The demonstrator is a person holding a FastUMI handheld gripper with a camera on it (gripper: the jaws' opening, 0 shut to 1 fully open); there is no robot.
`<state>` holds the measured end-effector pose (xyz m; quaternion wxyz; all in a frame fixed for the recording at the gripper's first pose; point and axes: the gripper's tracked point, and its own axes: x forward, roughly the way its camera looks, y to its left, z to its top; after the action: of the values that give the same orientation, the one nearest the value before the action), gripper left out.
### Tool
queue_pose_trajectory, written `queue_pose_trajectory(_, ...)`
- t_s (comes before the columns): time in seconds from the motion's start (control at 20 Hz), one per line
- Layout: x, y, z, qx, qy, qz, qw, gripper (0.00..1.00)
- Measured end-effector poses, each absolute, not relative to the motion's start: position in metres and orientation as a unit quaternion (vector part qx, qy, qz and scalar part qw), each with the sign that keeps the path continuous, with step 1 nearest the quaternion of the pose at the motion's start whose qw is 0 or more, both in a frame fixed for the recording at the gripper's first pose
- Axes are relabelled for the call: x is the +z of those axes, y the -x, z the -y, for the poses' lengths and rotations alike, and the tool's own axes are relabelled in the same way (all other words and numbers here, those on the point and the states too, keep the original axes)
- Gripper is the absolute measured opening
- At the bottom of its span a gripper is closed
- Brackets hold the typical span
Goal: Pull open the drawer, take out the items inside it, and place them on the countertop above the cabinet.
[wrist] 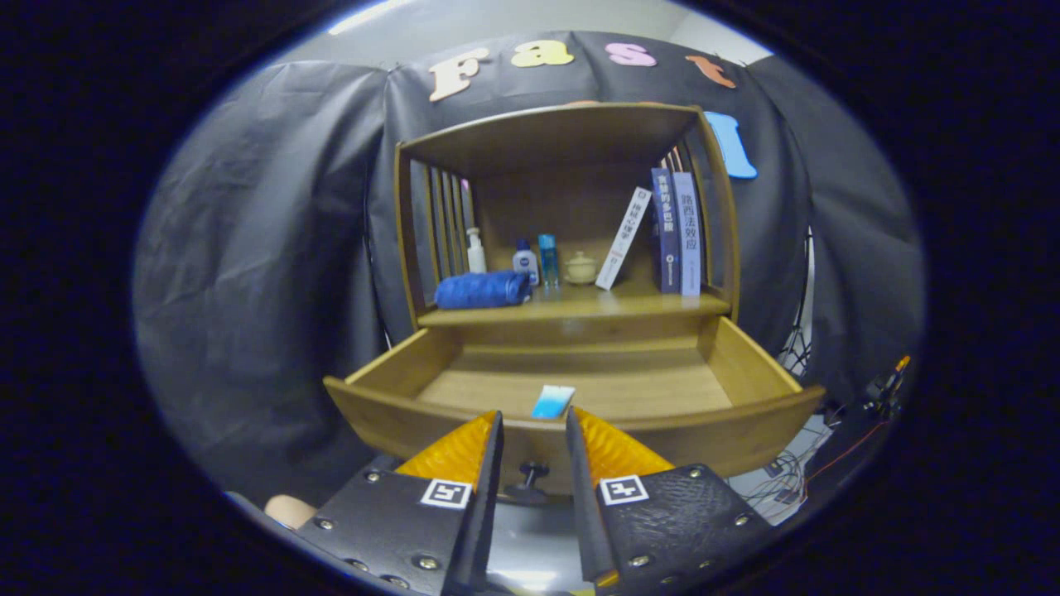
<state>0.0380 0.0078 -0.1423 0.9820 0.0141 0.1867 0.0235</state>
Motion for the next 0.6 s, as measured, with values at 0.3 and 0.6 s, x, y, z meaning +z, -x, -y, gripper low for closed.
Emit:
queue_pose_trajectory(0.3, -0.158, -0.112, -0.006, 0.022, -0.049, -0.288, 0.956, 0.42)
queue_pose_trajectory(0.6, -0.230, -0.174, -0.011, 0.017, -0.043, -0.431, 0.901, 0.58)
